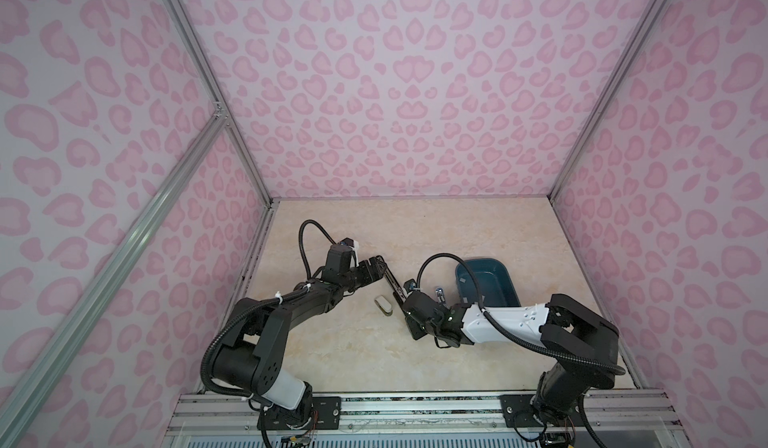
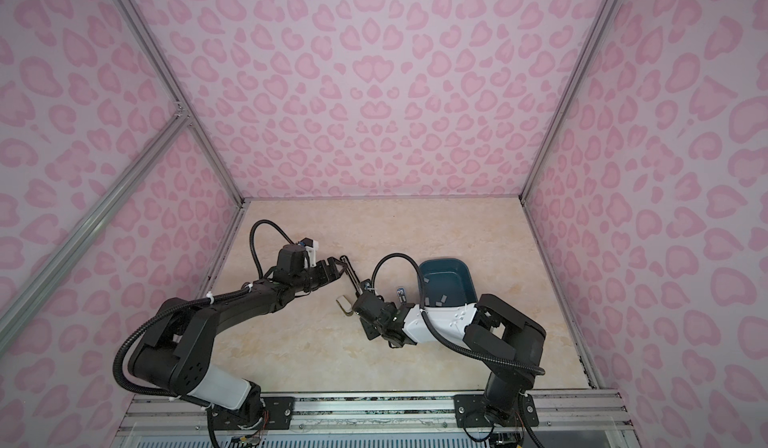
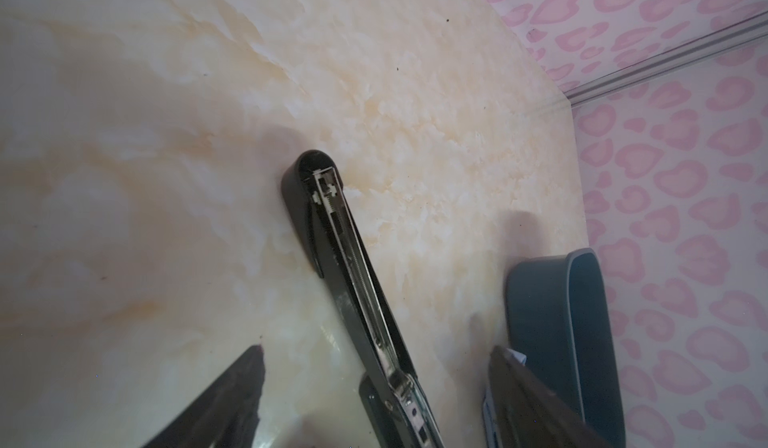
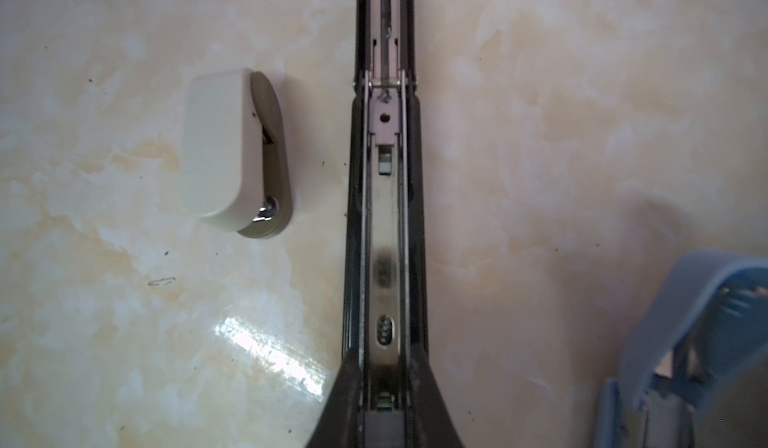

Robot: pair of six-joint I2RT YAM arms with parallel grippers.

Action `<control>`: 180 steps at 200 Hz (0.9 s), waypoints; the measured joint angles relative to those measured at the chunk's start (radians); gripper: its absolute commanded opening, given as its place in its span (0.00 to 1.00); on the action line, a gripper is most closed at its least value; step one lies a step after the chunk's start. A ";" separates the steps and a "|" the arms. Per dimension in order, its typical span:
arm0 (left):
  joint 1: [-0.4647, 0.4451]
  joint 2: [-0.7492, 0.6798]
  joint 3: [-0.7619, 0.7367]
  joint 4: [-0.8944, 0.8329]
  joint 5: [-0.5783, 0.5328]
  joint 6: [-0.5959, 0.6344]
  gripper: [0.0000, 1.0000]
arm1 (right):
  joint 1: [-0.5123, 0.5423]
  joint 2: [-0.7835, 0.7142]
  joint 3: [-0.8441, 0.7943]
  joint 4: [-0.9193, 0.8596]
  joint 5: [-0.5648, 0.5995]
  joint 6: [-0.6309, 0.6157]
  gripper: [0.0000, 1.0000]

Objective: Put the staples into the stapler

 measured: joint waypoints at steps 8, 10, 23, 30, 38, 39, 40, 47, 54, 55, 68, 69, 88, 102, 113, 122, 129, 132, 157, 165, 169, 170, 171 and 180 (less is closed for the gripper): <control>-0.006 0.029 0.008 0.016 0.007 -0.010 0.84 | -0.006 0.000 0.000 0.003 -0.009 0.000 0.04; -0.007 0.036 0.010 0.019 0.009 -0.013 0.84 | -0.008 -0.001 -0.001 0.005 -0.010 0.000 0.04; -0.016 0.082 0.026 0.034 0.021 -0.037 0.83 | -0.020 -0.006 -0.007 0.011 -0.023 0.001 0.03; -0.019 0.105 0.035 0.043 0.025 -0.048 0.83 | -0.029 -0.009 -0.012 0.016 -0.031 0.003 0.02; -0.021 0.129 0.045 0.051 0.026 -0.062 0.83 | -0.040 -0.011 -0.017 0.027 -0.042 0.008 0.02; -0.021 0.133 0.046 0.052 0.027 -0.064 0.83 | -0.041 -0.011 -0.017 0.027 -0.043 0.009 0.02; -0.021 0.135 0.047 0.053 0.027 -0.066 0.83 | -0.043 -0.012 -0.018 0.029 -0.044 0.009 0.02; -0.020 0.154 0.055 0.058 0.029 -0.080 0.83 | -0.052 -0.014 -0.020 0.033 -0.051 0.013 0.02; -0.020 0.172 0.065 0.061 0.029 -0.088 0.83 | -0.059 -0.018 -0.024 0.038 -0.058 0.020 0.01; -0.020 0.174 0.066 0.062 0.029 -0.089 0.83 | -0.059 -0.018 -0.024 0.039 -0.059 0.020 0.01; -0.020 0.209 0.095 0.079 0.039 -0.106 0.82 | -0.067 -0.023 -0.029 0.046 -0.060 0.023 0.01; -0.020 0.213 0.098 0.081 0.039 -0.108 0.82 | -0.068 -0.023 -0.029 0.046 -0.061 0.024 0.01; -0.021 0.267 0.147 0.108 0.049 -0.123 0.81 | -0.067 -0.035 -0.045 0.061 -0.076 0.031 0.01; -0.021 0.306 0.178 0.137 0.064 -0.135 0.80 | -0.071 -0.039 -0.051 0.068 -0.084 0.031 0.01; -0.021 0.330 0.201 0.150 0.071 -0.142 0.80 | -0.074 -0.039 -0.054 0.082 -0.091 0.039 0.01; -0.021 0.346 0.217 0.159 0.076 -0.153 0.80 | -0.079 -0.040 -0.060 0.096 -0.094 0.042 0.01; -0.022 0.357 0.228 0.166 0.078 -0.159 0.80 | -0.083 -0.040 -0.065 0.105 -0.101 0.043 0.00; -0.023 0.363 0.233 0.169 0.078 -0.161 0.80 | -0.085 -0.040 -0.066 0.108 -0.103 0.043 0.00; -0.023 0.399 0.277 0.173 0.085 -0.170 0.80 | -0.089 -0.041 -0.081 0.136 -0.110 0.050 0.00; -0.022 0.412 0.295 0.173 0.086 -0.171 0.80 | -0.087 -0.044 -0.088 0.143 -0.113 0.051 0.00; -0.021 0.419 0.304 0.173 0.087 -0.171 0.79 | -0.087 -0.047 -0.092 0.149 -0.115 0.051 0.00; -0.020 0.420 0.305 0.173 0.087 -0.171 0.79 | -0.086 -0.047 -0.093 0.150 -0.115 0.050 0.00; -0.020 0.422 0.308 0.173 0.087 -0.171 0.79 | -0.086 -0.048 -0.095 0.151 -0.116 0.051 0.00; -0.014 0.436 0.325 0.175 0.093 -0.171 0.79 | -0.082 -0.056 -0.105 0.156 -0.118 0.050 0.00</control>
